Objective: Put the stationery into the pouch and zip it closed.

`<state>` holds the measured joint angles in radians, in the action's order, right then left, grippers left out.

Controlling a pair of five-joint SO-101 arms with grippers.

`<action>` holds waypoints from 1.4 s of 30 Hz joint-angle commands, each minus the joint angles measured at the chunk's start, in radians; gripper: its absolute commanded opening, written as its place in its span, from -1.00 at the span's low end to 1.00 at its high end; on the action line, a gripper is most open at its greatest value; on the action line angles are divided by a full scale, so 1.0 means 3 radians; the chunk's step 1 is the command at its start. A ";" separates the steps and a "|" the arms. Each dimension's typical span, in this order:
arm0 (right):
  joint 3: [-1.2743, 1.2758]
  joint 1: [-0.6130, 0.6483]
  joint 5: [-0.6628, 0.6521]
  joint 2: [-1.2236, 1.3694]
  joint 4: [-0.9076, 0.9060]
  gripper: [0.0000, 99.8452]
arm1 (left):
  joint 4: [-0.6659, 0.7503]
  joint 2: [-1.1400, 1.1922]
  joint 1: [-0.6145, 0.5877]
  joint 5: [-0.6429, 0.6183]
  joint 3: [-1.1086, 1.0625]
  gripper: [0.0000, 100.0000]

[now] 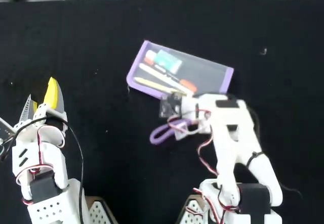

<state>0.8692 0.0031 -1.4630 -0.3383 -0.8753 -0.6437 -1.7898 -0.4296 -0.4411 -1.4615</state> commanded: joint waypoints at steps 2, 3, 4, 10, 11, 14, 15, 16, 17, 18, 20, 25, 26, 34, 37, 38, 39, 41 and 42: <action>-0.1077 0.0210 0.0414 -0.0166 -0.0834 -0.98 | 0.0051 -0.0015 0.0023 0.0000 0.0069 -0.49; -0.1276 0.0251 0.0522 -0.0166 -0.0997 -0.98 | 0.0051 -0.0015 0.0023 0.0000 0.0069 -0.49; -0.1465 0.0317 0.0619 -0.0166 -0.1146 -0.98 | 0.0051 -0.0015 0.0023 0.0000 0.0074 -0.49; -0.2263 0.0670 0.1089 -0.0166 -0.1703 -0.98 | 0.0051 -0.0015 0.0043 0.0000 0.0079 -0.49; -0.2355 0.0731 0.1166 -0.0166 -0.1749 -0.98 | 0.0051 -0.0015 0.0049 0.0000 0.0079 -0.49; -0.2544 0.0900 0.1437 -0.0166 -0.1816 -0.98 | 0.0051 -0.0015 0.0054 0.0000 0.0079 -0.49; -0.2601 0.0946 0.1545 -0.0166 -0.1816 -0.98 | 0.0051 -0.0015 0.0054 0.0000 0.0079 -0.49; -0.2647 0.0987 0.1657 -0.0166 -0.1800 -0.98 | 0.0051 -0.0015 0.0059 0.0000 0.0079 -0.49; -0.2703 0.1033 0.1759 -0.0166 -0.1795 -0.98 | 0.0051 -0.0015 0.0105 0.0005 0.0079 -0.49; -0.2759 0.1079 0.1851 -0.0166 -0.1795 -0.98 | 0.0051 -0.0015 0.0166 0.0015 0.0079 -0.49; -0.2877 0.1181 0.2030 -0.0166 -0.1795 -0.98 | 0.0051 -0.0015 0.0325 0.0184 0.0074 -0.49; -0.3230 0.1360 0.2501 -0.0166 -0.1790 -0.98 | 0.0051 -0.0015 0.0811 0.0706 0.0079 -0.49; -0.3291 0.1371 0.2578 -0.0166 -0.1790 -0.98 | 0.0056 -0.0015 0.0892 0.0757 0.0079 -0.49; -0.3608 0.1381 0.2879 -0.0161 -0.1785 -0.98 | 0.0046 -0.0118 0.1552 0.0788 0.0269 -0.49; -0.3721 0.1437 0.2987 -0.0161 -0.1785 -0.98 | 0.0046 -0.0118 0.1844 0.0798 0.0315 -0.49; -0.3751 0.1453 0.3012 -0.0161 -0.1785 -0.98 | 0.0066 -0.0118 0.1936 0.0880 0.0320 -0.49; -0.3787 0.1493 0.3038 -0.0161 -0.1785 -0.98 | 0.0072 -0.0118 0.2043 0.1028 0.0320 -0.49; -0.3844 0.1545 0.3089 -0.0161 -0.1785 -0.98 | 0.0051 -0.0118 0.2294 0.1396 0.0325 -0.49; -0.3864 0.1550 0.3115 -0.0156 -0.1785 -0.98 | 0.0046 -0.0118 0.2406 0.1545 0.0330 -0.49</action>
<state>-0.2171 0.4419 -0.5516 -0.3368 -1.4154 -0.6437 -1.8205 0.1964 -0.0990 -1.4308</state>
